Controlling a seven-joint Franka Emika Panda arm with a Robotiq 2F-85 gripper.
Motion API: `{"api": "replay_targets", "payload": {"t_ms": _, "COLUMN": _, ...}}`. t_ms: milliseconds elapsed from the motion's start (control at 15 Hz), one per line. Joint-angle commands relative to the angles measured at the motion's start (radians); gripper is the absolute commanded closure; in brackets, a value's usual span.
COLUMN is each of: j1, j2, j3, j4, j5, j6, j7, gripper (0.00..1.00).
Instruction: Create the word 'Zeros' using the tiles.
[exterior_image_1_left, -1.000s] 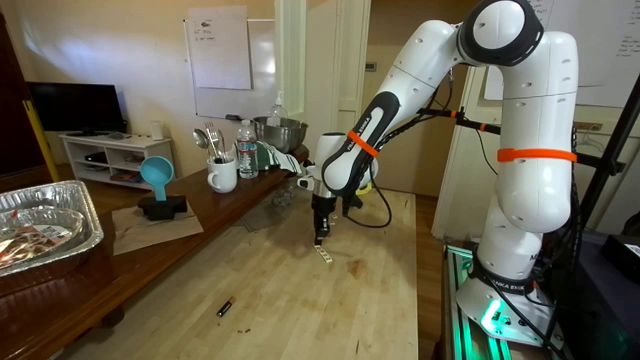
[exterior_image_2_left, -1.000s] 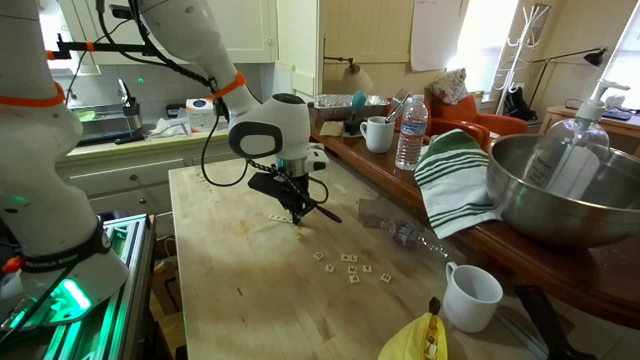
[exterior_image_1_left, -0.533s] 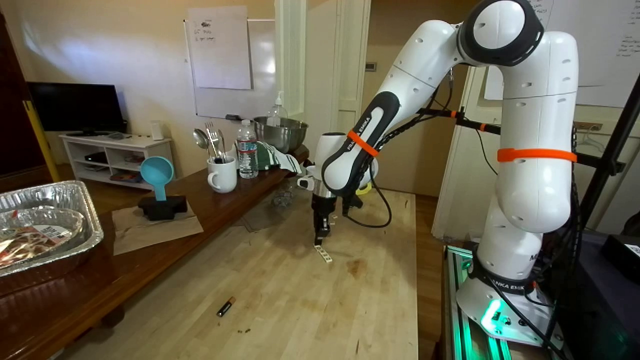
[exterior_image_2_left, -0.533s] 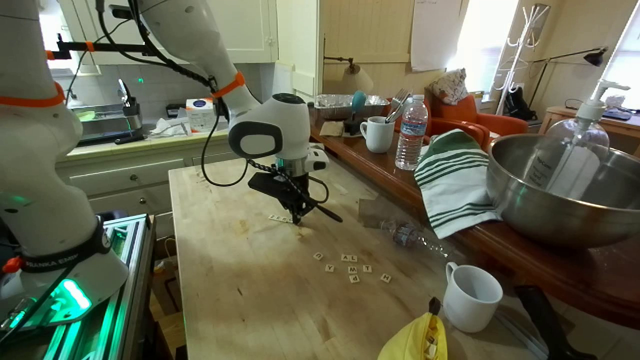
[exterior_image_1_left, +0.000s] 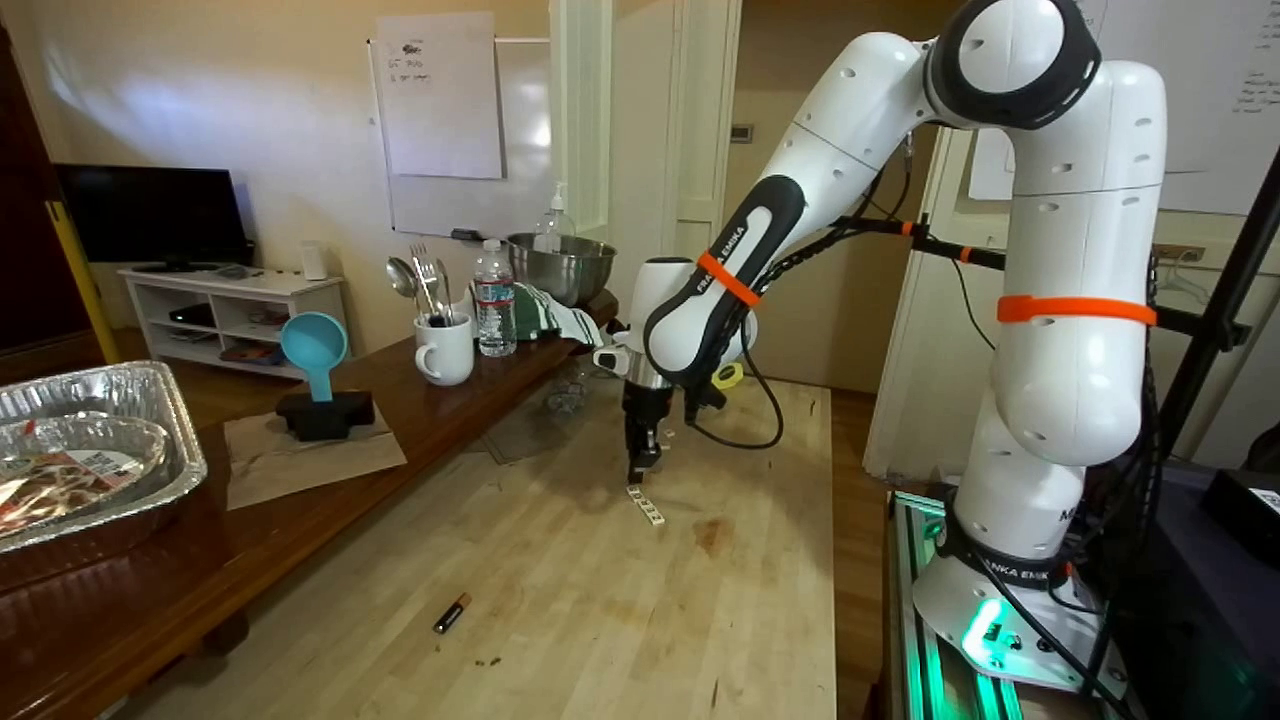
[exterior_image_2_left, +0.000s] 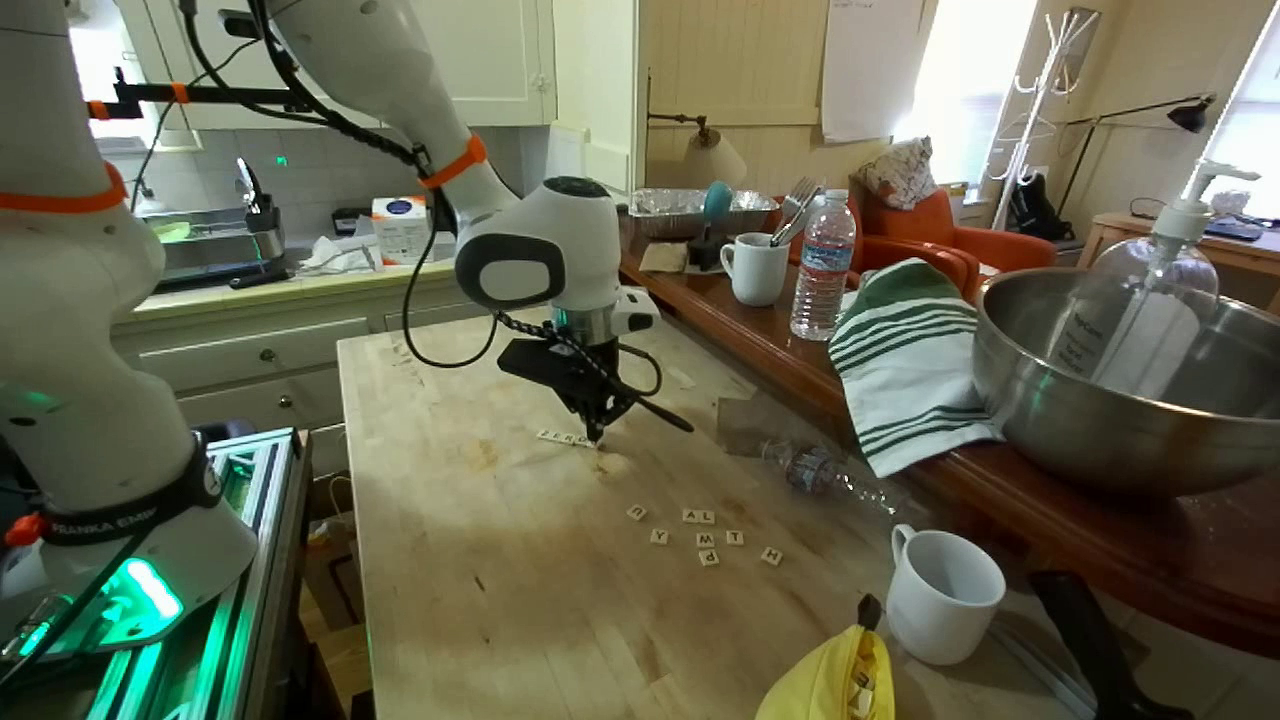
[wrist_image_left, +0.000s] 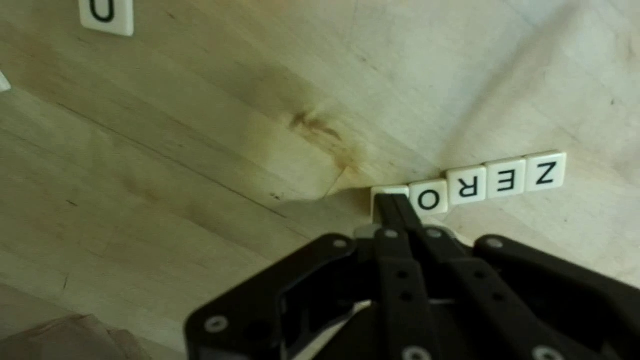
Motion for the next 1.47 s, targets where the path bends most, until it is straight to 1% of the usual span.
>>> {"api": "replay_targets", "payload": {"t_ms": 0, "j1": 0.002, "j2": -0.074, "j3": 0.001, "j4": -0.039, "j5": 0.038, "j6": -0.081, "j7": -0.077, "gripper": 1.0}}
{"api": "replay_targets", "payload": {"t_ms": 67, "j1": 0.006, "j2": -0.092, "j3": -0.002, "j4": -0.048, "j5": 0.047, "j6": -0.102, "j7": -0.098, "gripper": 0.74}}
{"api": "replay_targets", "payload": {"t_ms": 133, "j1": 0.012, "j2": -0.109, "j3": -0.009, "j4": -0.055, "j5": 0.05, "j6": -0.122, "j7": -0.106, "gripper": 0.74}}
{"api": "replay_targets", "payload": {"t_ms": 467, "j1": 0.043, "j2": -0.19, "j3": -0.046, "j4": -0.101, "j5": 0.054, "j6": -0.161, "j7": -0.137, "gripper": 0.38}}
{"api": "replay_targets", "payload": {"t_ms": 667, "j1": 0.069, "j2": -0.228, "j3": -0.069, "j4": -0.128, "j5": 0.053, "j6": -0.157, "j7": -0.144, "gripper": 0.14}}
{"api": "replay_targets", "payload": {"t_ms": 800, "j1": 0.084, "j2": -0.243, "j3": -0.083, "j4": -0.14, "j5": 0.047, "j6": -0.15, "j7": -0.136, "gripper": 0.01}}
{"api": "replay_targets", "payload": {"t_ms": 1333, "j1": 0.13, "j2": -0.279, "j3": -0.12, "j4": -0.165, "j5": 0.031, "j6": -0.15, "j7": -0.117, "gripper": 0.0}}
{"api": "replay_targets", "payload": {"t_ms": 1400, "j1": 0.13, "j2": -0.246, "j3": -0.122, "j4": -0.138, "j5": 0.023, "j6": -0.136, "j7": -0.111, "gripper": 0.0}}
